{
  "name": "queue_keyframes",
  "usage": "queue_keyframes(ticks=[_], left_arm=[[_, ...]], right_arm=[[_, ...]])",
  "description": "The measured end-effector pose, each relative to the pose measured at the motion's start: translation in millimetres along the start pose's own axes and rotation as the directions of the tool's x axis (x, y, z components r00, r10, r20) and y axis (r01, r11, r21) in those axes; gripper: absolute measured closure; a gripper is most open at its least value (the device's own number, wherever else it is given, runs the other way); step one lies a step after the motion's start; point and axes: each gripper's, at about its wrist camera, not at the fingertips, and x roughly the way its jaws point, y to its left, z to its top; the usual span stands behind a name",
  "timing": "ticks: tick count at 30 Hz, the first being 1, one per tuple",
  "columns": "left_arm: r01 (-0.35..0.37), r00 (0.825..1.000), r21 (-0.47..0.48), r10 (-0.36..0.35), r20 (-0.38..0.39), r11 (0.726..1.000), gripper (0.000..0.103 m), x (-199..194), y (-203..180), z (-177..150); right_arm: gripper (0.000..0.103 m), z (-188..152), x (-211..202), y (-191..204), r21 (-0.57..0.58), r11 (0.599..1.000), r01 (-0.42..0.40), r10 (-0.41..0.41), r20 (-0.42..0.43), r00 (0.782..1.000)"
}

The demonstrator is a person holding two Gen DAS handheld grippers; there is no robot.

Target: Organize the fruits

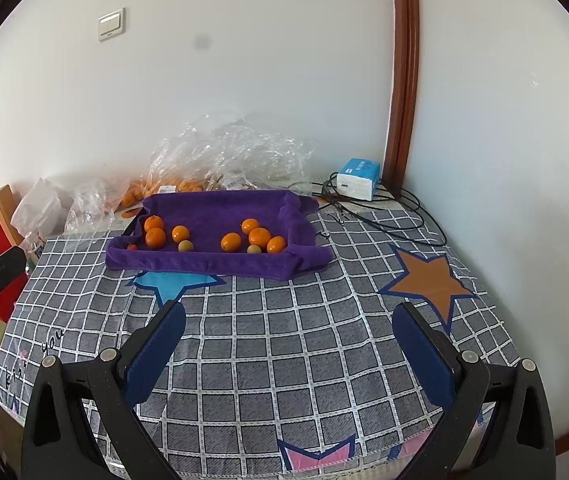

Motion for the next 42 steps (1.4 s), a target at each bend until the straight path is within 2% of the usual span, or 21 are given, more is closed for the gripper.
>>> queue_keyframes(ticks=[42], left_arm=[[-0.005, 1.000, -0.032, 0.005, 0.005, 0.999, 0.002, -7.8, -0.8, -0.1]], right_arm=[[0.001, -1.8, -1.5, 7.5, -0.023, 1.000, -0.013, 0.013, 0.001, 1.000]])
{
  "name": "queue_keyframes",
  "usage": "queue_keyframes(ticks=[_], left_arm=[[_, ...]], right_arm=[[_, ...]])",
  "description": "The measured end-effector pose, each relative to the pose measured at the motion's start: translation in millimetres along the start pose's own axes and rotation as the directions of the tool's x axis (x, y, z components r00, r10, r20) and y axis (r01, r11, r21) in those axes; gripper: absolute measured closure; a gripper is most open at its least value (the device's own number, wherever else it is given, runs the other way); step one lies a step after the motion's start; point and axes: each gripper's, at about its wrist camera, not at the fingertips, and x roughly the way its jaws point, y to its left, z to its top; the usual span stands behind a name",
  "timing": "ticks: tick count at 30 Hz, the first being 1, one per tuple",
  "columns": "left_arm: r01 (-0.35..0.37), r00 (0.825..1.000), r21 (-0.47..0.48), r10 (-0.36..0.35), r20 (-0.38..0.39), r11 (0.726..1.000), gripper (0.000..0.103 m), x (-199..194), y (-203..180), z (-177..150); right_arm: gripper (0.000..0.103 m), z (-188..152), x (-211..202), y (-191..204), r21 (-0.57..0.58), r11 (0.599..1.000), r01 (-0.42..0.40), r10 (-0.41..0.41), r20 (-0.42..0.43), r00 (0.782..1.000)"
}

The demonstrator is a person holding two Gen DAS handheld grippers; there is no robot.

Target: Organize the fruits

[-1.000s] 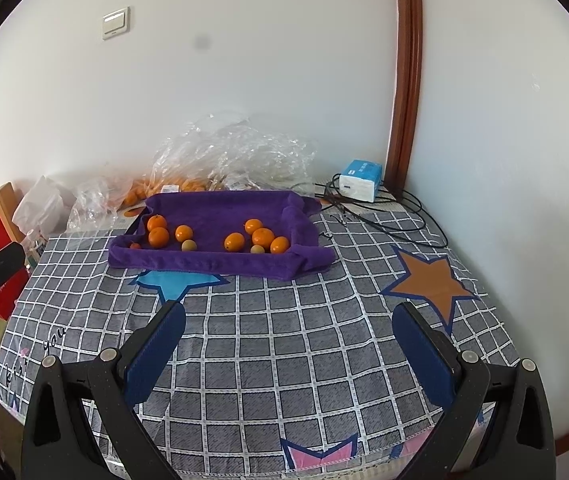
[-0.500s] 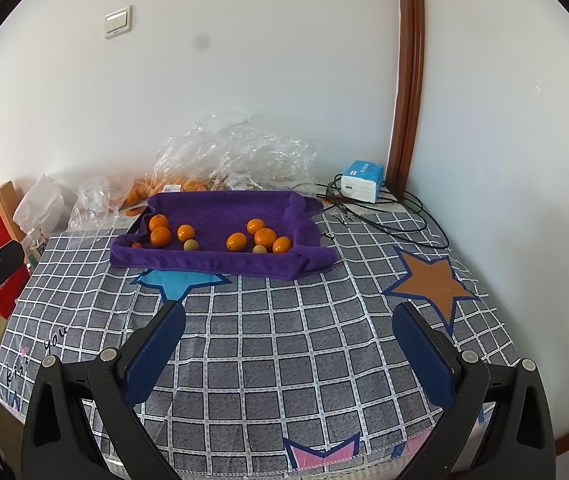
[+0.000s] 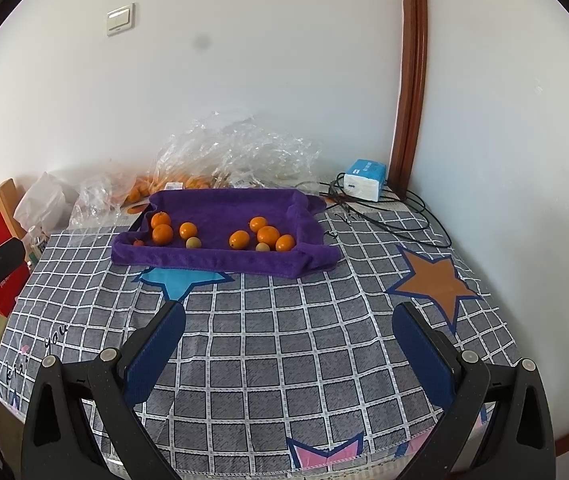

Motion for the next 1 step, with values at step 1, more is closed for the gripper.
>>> queue_keyframes(ticks=[1], left_arm=[[-0.001, 1.000, -0.001, 0.001, 0.004, 1.000, 0.002, 0.4, -0.1, -1.2]], right_arm=[[0.001, 0.0, -0.2, 0.8, -0.002, 1.000, -0.003, 0.003, 0.002, 1.000]])
